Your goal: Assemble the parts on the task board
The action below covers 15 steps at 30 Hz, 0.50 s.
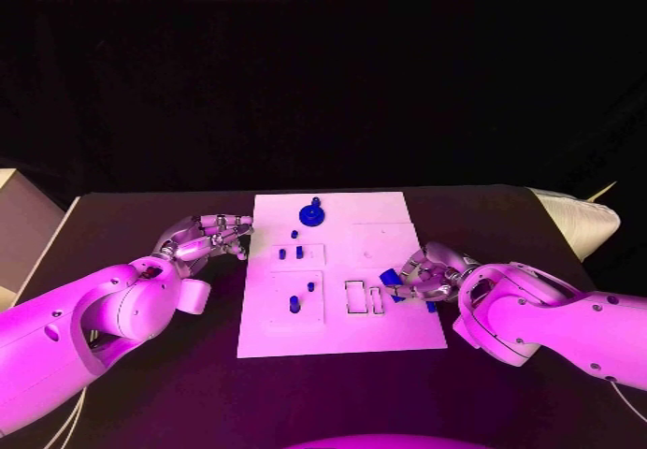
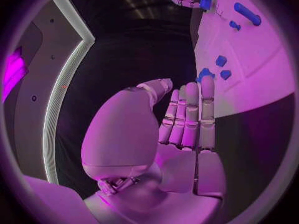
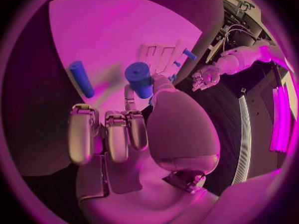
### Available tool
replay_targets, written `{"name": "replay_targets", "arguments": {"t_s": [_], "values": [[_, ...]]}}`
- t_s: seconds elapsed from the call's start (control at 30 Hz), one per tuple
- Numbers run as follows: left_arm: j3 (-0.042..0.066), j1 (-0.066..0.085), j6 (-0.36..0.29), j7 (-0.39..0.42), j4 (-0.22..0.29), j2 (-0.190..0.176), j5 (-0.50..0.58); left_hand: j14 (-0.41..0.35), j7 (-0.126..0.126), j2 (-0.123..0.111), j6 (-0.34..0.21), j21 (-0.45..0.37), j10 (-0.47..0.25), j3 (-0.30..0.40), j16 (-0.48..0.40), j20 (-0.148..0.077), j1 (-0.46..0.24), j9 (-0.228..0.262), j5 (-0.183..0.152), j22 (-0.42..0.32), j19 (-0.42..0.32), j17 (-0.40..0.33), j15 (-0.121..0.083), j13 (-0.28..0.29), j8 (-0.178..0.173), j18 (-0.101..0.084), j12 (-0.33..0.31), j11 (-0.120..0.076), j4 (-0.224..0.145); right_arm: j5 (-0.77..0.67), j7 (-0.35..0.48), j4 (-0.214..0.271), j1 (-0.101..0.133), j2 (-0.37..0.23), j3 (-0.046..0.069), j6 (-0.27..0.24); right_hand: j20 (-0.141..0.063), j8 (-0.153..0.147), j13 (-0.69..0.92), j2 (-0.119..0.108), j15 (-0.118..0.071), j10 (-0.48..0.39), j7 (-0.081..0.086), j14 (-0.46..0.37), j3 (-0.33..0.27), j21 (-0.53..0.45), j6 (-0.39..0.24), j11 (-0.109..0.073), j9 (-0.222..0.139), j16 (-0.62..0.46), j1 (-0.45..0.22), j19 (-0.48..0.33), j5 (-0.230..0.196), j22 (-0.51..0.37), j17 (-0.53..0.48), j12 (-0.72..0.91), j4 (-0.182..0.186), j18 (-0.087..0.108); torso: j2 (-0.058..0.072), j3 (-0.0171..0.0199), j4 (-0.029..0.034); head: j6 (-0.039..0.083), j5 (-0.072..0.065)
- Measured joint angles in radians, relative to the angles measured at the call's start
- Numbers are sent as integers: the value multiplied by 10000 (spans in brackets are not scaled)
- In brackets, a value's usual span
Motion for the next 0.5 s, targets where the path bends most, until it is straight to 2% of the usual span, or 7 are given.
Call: {"name": "replay_targets", "arguments": {"t_s": [0.27, 0.43, 0.5], "values": [[0, -1, -2, -3, 8, -5, 3, 0, 0, 0, 0, 0, 0, 0, 0, 0, 0, 0, 0, 0, 0, 0, 0, 1, 0, 0, 0, 0, 0, 644, 125, 107, 46, 589, -2, -198, 1, -45, -1, 0, 0, 0, 0, 0, 121, 48, 0, 1, 0, 0, 0, 0, -29, -1, 0, 0, 20, 0, 6, 2, 4, 23, 48], [0, -1, -2, -5, 19, -5, 4, 0, 0, 0, 0, 0, 0, 0, 0, 0, 0, 0, 0, 1, 0, 0, 0, 1, 0, 0, 0, 0, 0, 834, 157, -24, 51, 952, -6, -155, 1, -64, -1, 0, 1, 0, 0, 0, 267, 47, 0, 1, -31, -1, 0, 0, -242, 1, -1, 0, 16, 0, 10, 0, 10, 7, 33], [0, -1, -2, -6, 22, -6, 4, 0, 0, 0, 0, 0, 0, 0, 0, 0, 0, 1, 0, 1, 0, 0, 0, 1, 0, 0, 0, 0, 0, 880, 158, -112, 49, 1059, -9, -88, 1, -64, -1, 1, 1, -1, 21, 0, 337, 47, 21, 1, -48, -1, -1, 0, -518, 7, -1, 0, 26, 0, 12, 0, 10, 1, 31]]}}
